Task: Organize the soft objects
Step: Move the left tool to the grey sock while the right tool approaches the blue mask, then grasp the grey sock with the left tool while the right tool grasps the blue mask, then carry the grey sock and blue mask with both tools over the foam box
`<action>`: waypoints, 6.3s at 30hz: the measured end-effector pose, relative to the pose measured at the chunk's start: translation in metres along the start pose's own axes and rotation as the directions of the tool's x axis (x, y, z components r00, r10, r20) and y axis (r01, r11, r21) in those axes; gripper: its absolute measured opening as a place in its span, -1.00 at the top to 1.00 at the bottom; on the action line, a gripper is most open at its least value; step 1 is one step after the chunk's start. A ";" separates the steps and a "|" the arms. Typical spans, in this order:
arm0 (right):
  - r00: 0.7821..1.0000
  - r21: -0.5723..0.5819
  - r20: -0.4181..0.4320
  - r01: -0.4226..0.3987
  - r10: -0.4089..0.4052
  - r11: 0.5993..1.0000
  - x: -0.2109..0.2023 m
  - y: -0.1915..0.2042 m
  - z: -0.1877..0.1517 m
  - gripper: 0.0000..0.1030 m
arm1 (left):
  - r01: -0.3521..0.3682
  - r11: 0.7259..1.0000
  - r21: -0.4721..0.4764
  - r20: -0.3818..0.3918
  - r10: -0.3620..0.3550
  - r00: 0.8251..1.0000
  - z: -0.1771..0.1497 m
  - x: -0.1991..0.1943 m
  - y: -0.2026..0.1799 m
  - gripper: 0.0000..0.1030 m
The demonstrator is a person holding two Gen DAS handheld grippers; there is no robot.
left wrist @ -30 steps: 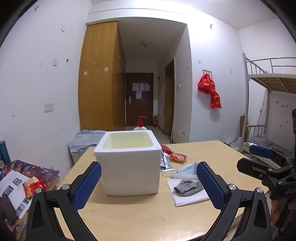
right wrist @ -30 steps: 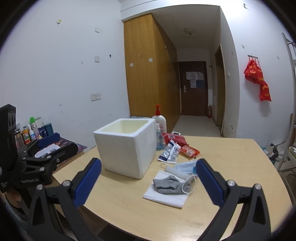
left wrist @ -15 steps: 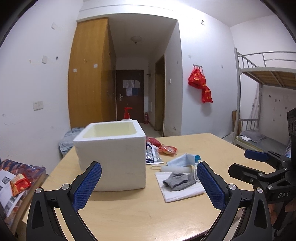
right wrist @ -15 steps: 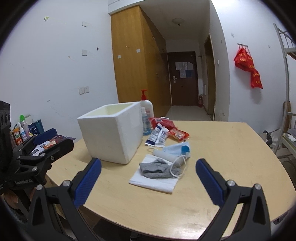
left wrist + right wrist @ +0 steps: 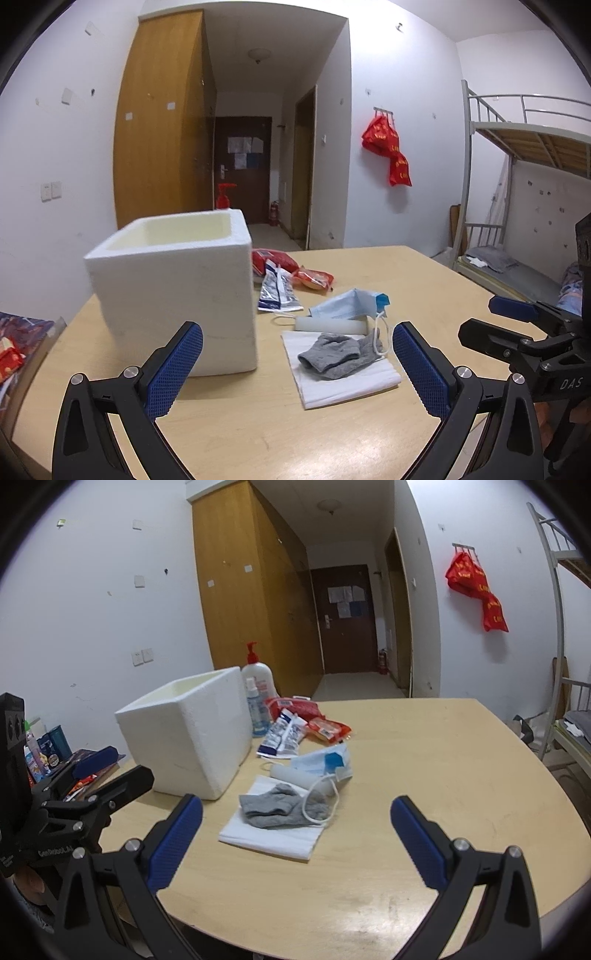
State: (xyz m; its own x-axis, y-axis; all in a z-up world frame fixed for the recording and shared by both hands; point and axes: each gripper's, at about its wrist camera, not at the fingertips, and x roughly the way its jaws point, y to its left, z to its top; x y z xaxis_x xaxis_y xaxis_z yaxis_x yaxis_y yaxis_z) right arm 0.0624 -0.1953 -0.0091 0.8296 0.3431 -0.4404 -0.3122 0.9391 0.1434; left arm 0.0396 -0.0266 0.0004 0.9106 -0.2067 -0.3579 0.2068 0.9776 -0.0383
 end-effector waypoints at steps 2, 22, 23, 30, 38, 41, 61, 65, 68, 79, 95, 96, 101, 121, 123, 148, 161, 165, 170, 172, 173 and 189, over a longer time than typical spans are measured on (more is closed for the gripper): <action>1.000 0.005 -0.011 0.007 -0.007 1.000 0.004 -0.003 0.000 -1.00 | 0.005 1.000 0.000 -0.009 -0.005 1.000 -0.001 0.006 0.000 -0.99; 0.992 -0.002 -0.122 0.034 -0.034 0.999 0.047 -0.031 0.006 -0.99 | 0.085 0.996 0.007 -0.149 -0.083 0.985 -0.007 0.077 -0.006 -0.99; 0.991 0.001 -0.129 0.035 -0.034 0.999 0.050 -0.033 0.006 -0.99 | 0.091 0.996 0.010 -0.155 -0.089 0.984 -0.007 0.082 -0.005 -0.99; 0.984 0.002 -0.173 0.039 -0.038 0.999 0.069 -0.042 0.011 -0.99 | 0.138 0.990 -0.015 -0.218 -0.138 0.966 -0.010 0.111 -0.005 -0.87; 0.977 0.016 -0.211 0.028 -0.024 0.999 0.086 -0.052 0.016 -0.99 | 0.189 0.980 -0.056 -0.323 -0.197 0.926 -0.014 0.137 -0.006 -0.64; 0.974 0.024 -0.226 0.026 -0.019 0.999 0.093 -0.055 0.016 -0.99 | 0.195 0.979 -0.052 -0.354 -0.201 0.913 -0.016 0.142 -0.010 -0.52; 0.963 -0.013 -0.271 -0.009 0.005 1.000 0.130 -0.051 0.032 -0.99 | 0.132 0.991 -0.033 -0.460 -0.132 0.878 -0.024 0.160 -0.008 0.50; 0.959 -0.021 -0.283 -0.005 -0.001 1.000 0.140 -0.050 0.033 -0.99 | 0.143 0.989 -0.039 -0.460 -0.145 0.876 -0.023 0.160 -0.004 0.81; 0.958 -0.023 -0.287 -0.007 0.000 1.000 0.144 -0.049 0.034 -0.99 | 0.152 0.987 -0.046 -0.446 -0.157 0.881 -0.021 0.157 -0.003 0.86; 0.943 0.003 -0.334 -0.012 0.013 1.000 0.156 -0.052 0.029 0.05 | 0.189 0.981 -0.053 -0.424 -0.193 0.885 -0.019 0.154 -0.004 0.88; 0.969 0.087 -0.244 -0.006 0.027 0.996 0.129 -0.064 0.040 0.79 | 0.200 0.979 -0.046 -0.367 -0.202 0.908 -0.007 0.134 -0.009 0.89; 0.971 0.086 -0.238 -0.007 0.028 0.996 0.126 -0.064 0.042 0.79 | 0.199 0.979 -0.045 -0.365 -0.201 0.909 -0.006 0.133 -0.009 0.89; 0.981 0.089 -0.194 -0.004 0.022 0.996 0.107 -0.065 0.050 0.79 | 0.194 0.980 -0.047 -0.340 -0.198 0.919 0.001 0.124 -0.008 0.88; 0.999 0.054 -0.045 -0.018 0.020 0.998 0.029 -0.039 0.060 0.79 | 0.134 0.991 -0.015 -0.149 -0.135 0.980 0.038 0.036 -0.004 0.89; 0.999 0.050 -0.034 -0.024 0.026 0.998 0.023 -0.036 0.059 0.79 | 0.119 0.993 -0.013 -0.135 -0.120 0.984 0.040 0.027 -0.002 0.89; 0.992 -0.009 0.081 -0.096 0.096 0.995 -0.035 0.004 0.050 0.79 | 0.008 1.000 0.022 -0.008 -0.007 1.000 0.041 -0.054 0.002 0.88; 0.971 -0.059 0.075 -0.223 0.227 0.973 -0.017 0.038 0.056 0.79 | -0.113 0.994 -0.009 0.031 0.114 0.993 0.043 -0.079 0.032 0.88; 0.963 -0.080 0.063 -0.255 0.261 0.964 -0.009 0.053 0.059 0.79 | -0.151 0.988 -0.029 0.032 0.152 0.988 0.041 -0.085 0.044 0.88; 0.952 -0.109 0.048 -0.296 0.302 0.949 0.000 0.068 0.063 0.79 | -0.191 0.980 -0.052 0.028 0.193 0.981 0.039 -0.090 0.058 0.88; 0.948 -0.114 0.041 -0.309 0.316 0.944 0.004 0.073 0.064 0.79 | -0.204 0.977 -0.060 0.024 0.206 0.978 0.038 -0.091 0.062 0.88; 0.947 -0.117 0.038 -0.313 0.319 0.943 0.005 0.075 0.064 0.79 | -0.208 0.976 -0.063 0.022 0.210 0.977 0.037 -0.091 0.064 0.88; 0.943 -0.128 0.019 -0.327 0.332 0.936 0.016 0.086 0.066 0.79 | -0.224 0.971 -0.078 0.016 0.226 0.974 0.039 -0.093 0.072 0.88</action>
State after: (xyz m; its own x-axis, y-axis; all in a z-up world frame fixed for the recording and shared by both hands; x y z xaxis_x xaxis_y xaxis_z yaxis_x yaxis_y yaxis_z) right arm 0.0796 -0.1080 0.0550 0.6874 0.6360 -0.3506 -0.6232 0.7645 0.1648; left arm -0.0159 0.0610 0.0675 0.9394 0.0189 -0.3424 -0.0311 0.9991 -0.0302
